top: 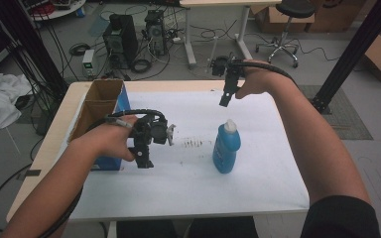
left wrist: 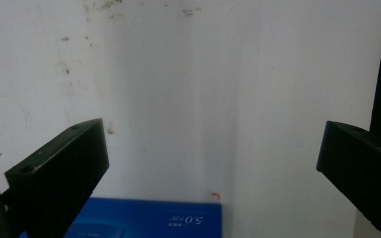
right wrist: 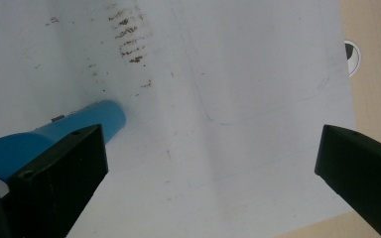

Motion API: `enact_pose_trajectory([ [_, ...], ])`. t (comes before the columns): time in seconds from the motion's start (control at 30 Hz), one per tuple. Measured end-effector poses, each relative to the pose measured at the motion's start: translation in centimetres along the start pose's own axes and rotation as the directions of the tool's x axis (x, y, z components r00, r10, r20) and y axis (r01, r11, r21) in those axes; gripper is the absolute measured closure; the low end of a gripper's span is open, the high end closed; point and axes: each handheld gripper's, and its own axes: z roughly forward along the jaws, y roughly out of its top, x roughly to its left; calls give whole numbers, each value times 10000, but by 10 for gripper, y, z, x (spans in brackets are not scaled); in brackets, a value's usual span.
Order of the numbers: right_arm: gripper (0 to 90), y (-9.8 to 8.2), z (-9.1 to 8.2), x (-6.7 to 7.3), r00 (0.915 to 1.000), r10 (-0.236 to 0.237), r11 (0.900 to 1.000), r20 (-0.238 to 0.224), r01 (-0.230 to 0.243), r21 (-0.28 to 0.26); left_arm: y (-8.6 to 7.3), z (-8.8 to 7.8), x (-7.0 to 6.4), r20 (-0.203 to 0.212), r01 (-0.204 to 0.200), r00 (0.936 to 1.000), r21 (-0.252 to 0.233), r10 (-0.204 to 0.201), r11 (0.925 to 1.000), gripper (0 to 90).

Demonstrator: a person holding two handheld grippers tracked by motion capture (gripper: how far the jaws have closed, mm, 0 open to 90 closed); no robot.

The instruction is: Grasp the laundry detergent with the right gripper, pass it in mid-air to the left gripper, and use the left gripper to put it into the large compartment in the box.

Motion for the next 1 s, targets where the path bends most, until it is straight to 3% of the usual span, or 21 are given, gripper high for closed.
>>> enact_pose_trajectory([
  [0.3, 0, 2, 10, -3, 10000, 42, 9998, -44, -41, 205, -4, 5, 0, 76, 80, 9999, -98, -80, 9999, 1],
  [0.33, 0, 1, 11, -4, 9998, 125, 9999, -183, -126, -88, -5, 5, 0, 55, 69, 10000, -235, -68, 9997, 1],
  [0.43, 0, 0, 10, -4, 9998, 155, 9997, -139, -158, -205, -4, 6, 0, 0, 17, 10000, -129, -17, 9999, 1],
  [0.5, 0, -2, 7, -3, 9992, 261, 9975, -304, -280, -646, -4, 4, -1, 15, 25, 10000, -201, -25, 9998, 1],
  [0.53, 0, -6, 4, -2, 9983, 415, 9912, -413, -463, -1242, -3, 3, -1, 14, 11, 10000, -239, -11, 9997, 1],
  [0.6, 0, -7, 3, -2, 9981, 432, 9895, -449, -489, -1359, -2, 3, -2, -18, 8, 10000, -238, -9, 9997, 1],
  [0.67, 0, -15, -1, 1, 9965, 647, 9724, -536, -751, -2208, -1, 2, -3, -42, -118, 9999, -237, 117, 9996, 1],
  [0.7, 0, -15, -1, 1, 9965, 647, 9724, -536, -751, -2208, -1, 2, -3, -42, -118, 9999, -237, 117, 9996, 1],
  [0.73, 0, -18, -2, 2, 9959, 722, 9654, -550, -836, -2469, 0, 2, -4, -57, -149, 9999, -252, 148, 9996, 1],
  [0.83, 0, -28, -4, 4, 9932, 920, 9324, -719, -1113, -3439, 0, 2, -5, -63, -175, 9998, -327, 174, 9993, 1],
  [0.87, 0, -37, -5, 6, 9908, 1062, 9092, -844, -1312, -3952, 0, 1, -4, -117, -332, 9994, -324, 328, 9989, 1],
  [0.9, 0, -37, -5, 6, 9908, 1062, 9092, -844, -1312, -3952, 0, 1, -4, -117, -332, 9994, -324, 328, 9989, 1],
  [0.93, 0, -40, -6, 7, 9898, 1131, 9001, -864, -1389, -4129, 0, 2, -5, -60, -246, 9997, -341, 244, 9991, 1],
  [0.97, 0, -51, -7, 8, 9853, 1348, 8673, -1051, -1686, -4683, 0, 2, -5, -58, -273, 9996, -360, 271, 9990, 1],
  [1.0, 0, -56, -7, 8, 9849, 1411, 8543, -1005, -1724, -4904, 0, 2, -5, -45, -268, 9996, -351, 267, 9990, 1],
])
